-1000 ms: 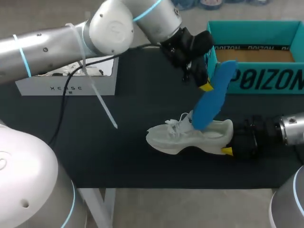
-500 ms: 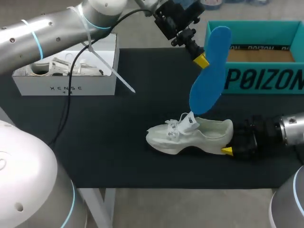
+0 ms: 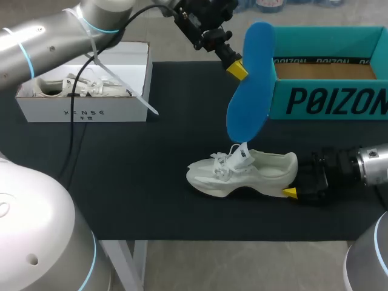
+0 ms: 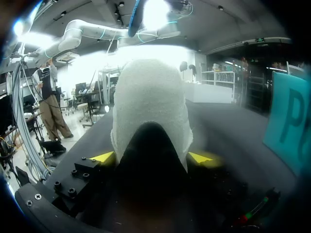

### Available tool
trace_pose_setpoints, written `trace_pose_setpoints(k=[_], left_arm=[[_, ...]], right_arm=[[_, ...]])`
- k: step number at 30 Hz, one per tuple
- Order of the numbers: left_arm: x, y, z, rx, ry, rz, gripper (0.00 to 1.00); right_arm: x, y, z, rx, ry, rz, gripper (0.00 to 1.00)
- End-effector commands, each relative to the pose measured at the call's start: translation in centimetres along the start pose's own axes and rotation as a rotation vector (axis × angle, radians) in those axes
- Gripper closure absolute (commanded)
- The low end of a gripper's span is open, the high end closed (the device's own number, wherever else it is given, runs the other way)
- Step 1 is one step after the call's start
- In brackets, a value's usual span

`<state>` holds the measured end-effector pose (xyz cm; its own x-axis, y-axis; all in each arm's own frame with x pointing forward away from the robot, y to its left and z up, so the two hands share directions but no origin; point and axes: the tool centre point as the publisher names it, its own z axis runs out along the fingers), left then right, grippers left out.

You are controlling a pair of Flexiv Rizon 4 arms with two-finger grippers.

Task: Take the shoe out of the shoebox, open the shoe tongue, remove and reinsert the insole, then place the shoe into the shoebox

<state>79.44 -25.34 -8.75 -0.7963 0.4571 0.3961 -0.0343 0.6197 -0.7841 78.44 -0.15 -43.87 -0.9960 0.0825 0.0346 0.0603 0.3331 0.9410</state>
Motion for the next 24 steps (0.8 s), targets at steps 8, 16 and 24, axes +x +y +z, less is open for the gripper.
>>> trace_pose_setpoints(k=[8,16,24], left_arm=[[4.4,0.4,-1.3,-0.01,0.051,0.004,1.0],[6.6,0.0,-1.7,-0.007,0.063,0.036,1.0],[8.1,-1.0,-2.2,0.002,0.027,0.047,1.0]], right_arm=[[0.0,-0.5,0.4,0.003,-0.002,0.002,1.0],[0.0,-0.5,0.4,0.003,-0.002,0.002,1.0],[0.0,-0.5,0.4,0.003,-0.002,0.002,1.0]])
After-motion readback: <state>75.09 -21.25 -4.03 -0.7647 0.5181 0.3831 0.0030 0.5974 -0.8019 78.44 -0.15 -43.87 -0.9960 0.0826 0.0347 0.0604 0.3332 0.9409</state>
